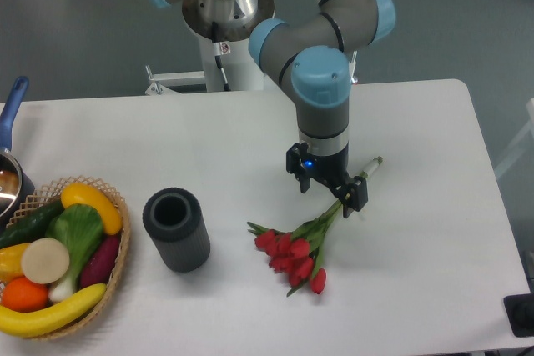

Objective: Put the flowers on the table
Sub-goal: 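Lower the red tulips onto the table and open the gripper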

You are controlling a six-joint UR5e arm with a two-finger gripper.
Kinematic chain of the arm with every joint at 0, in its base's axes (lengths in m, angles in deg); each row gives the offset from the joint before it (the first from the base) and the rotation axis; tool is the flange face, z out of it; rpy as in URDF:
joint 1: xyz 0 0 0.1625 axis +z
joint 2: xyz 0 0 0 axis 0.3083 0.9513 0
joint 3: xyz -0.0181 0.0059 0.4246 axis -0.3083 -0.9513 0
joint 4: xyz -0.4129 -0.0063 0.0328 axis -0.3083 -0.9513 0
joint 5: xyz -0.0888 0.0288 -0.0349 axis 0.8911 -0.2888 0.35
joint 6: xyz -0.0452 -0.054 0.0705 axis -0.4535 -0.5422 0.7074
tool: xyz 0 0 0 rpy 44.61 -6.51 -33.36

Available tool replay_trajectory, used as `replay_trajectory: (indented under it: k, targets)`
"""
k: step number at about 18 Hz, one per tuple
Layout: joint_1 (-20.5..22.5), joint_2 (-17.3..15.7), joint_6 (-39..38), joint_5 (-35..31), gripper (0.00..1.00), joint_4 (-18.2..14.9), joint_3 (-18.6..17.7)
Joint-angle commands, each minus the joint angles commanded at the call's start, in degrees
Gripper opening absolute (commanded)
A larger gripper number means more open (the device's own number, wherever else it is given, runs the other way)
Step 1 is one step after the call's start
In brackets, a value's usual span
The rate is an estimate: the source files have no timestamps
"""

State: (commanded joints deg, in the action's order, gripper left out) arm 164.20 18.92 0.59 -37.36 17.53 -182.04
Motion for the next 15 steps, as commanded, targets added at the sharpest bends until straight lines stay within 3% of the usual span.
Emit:
replay_trajectory:
  k: [2, 4, 11, 15]
  targets:
    - [0.9, -0.7, 0.7, 1.0, 1.00, 0.0, -0.3]
    - [2.5, -2.3, 6.2, 1.4, 1.00, -0.5, -0.6]
    - [7.9, -5.7, 21.7, 4.8, 1.00, -7.5, -0.8]
    - [8.7, -6.6, 23.7, 5.0, 1.00, -7.9, -1.2]
